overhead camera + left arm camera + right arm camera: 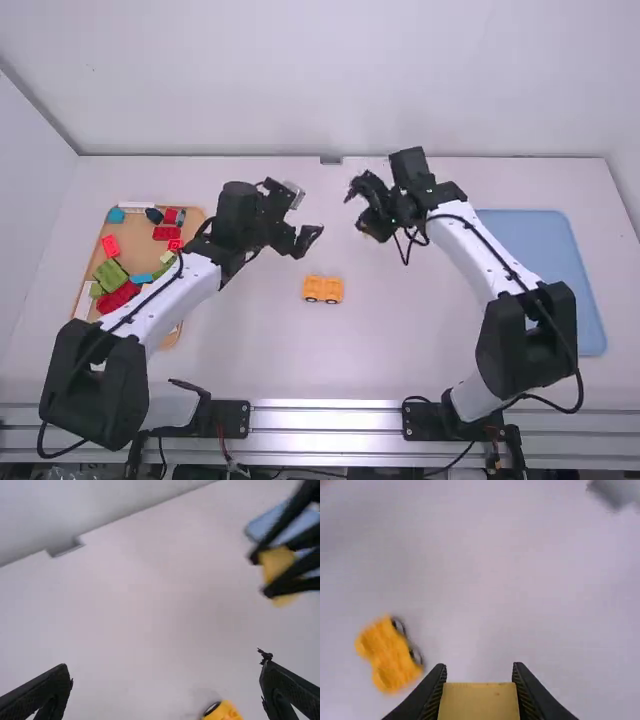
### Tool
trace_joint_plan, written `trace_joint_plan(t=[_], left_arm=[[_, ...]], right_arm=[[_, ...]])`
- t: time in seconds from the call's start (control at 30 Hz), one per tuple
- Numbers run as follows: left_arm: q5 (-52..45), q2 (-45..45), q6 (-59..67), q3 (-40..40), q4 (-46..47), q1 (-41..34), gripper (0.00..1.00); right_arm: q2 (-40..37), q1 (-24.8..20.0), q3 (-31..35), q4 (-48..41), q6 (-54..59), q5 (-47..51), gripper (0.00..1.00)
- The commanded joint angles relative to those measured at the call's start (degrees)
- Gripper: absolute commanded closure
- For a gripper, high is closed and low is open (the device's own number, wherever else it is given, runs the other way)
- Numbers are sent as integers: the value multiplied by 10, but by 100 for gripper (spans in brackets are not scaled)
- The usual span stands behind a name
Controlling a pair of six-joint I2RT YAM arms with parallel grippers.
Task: Assemble lego blocks to make yellow taxi
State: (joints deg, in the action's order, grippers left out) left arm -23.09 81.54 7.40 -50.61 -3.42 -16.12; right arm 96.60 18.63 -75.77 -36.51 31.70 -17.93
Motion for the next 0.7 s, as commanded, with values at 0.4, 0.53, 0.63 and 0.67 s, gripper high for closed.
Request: trace_joint_plan(t=[0.4,0.53,0.63,0.67], left_arm=[[-124,-1,165,0,79,84,1],[-204,-1,197,0,99,123,1],[-242,-1,219,1,108,137,1],[-252,-1,221,1,110,141,1]], right_arm=[[6,114,155,17,255,165,88],[6,138,181,47,288,167,87],[6,141,182,48,299,163,88],[6,139,182,50,299,160,87]])
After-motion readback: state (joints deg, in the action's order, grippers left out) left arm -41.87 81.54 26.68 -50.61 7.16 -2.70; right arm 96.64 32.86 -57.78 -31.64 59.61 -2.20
